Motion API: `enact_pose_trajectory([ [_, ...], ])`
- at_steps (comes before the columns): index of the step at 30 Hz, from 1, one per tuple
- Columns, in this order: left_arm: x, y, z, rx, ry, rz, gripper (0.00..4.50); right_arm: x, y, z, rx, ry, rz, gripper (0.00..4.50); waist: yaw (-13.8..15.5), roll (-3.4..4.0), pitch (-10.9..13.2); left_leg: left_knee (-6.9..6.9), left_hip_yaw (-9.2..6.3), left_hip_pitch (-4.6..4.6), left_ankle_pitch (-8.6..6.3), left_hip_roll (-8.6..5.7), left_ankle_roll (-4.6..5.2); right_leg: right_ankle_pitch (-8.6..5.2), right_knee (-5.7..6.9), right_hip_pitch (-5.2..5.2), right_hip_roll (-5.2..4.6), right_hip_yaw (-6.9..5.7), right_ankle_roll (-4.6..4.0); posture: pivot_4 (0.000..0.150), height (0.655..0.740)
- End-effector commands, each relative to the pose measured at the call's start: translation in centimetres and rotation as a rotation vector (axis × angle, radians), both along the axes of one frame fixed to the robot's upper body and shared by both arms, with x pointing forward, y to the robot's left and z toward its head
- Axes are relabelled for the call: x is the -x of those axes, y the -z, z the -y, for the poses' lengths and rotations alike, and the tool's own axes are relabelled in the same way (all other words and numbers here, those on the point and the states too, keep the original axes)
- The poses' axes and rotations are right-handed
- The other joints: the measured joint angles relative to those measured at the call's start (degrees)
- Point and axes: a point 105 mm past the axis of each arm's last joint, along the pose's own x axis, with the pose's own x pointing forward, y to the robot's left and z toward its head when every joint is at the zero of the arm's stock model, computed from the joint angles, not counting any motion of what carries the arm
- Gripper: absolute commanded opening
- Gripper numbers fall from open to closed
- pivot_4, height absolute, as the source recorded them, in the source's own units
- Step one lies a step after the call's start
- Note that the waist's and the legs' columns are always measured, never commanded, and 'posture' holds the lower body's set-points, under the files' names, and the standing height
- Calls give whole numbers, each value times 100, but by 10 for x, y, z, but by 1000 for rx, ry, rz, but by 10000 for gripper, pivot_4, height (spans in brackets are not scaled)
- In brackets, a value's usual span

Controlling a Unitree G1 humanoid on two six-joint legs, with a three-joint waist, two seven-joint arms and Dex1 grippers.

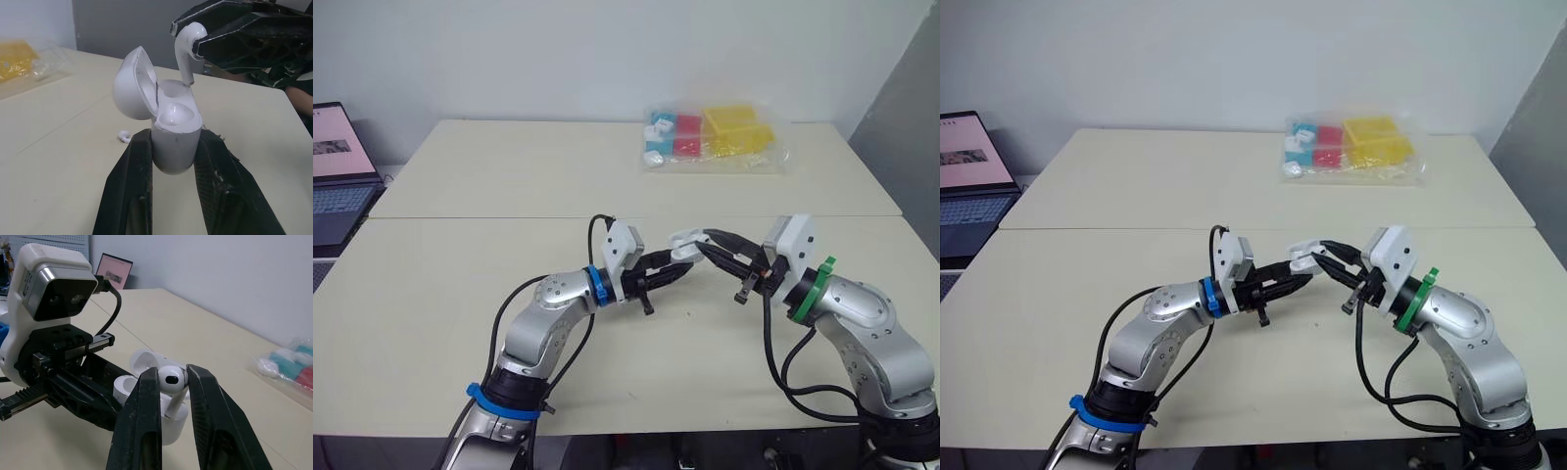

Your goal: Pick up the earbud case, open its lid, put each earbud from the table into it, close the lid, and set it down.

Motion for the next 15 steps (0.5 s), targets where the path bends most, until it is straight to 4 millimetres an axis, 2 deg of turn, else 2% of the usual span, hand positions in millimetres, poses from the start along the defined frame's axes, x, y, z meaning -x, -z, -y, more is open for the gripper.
enact_pose_trajectory([
  [1,2,-15,-1,37,8,62,8100,2,-5,-2,2,-10,46,4073,1,0,0,0,0,0,0,0,0,0,0,0,0,0,0,1500,7400],
  [8,4,-12,-1,29,13,60,8100,3,-12,-6,-28,-22,58,4073,1,0,0,0,-1,0,0,0,0,0,0,0,0,0,0,1500,7400],
  [15,4,-12,0,30,18,64,8100,1,-8,-4,-20,-12,56,4073,1,0,0,0,0,0,0,0,0,0,-1,0,0,0,0,1500,7400],
])
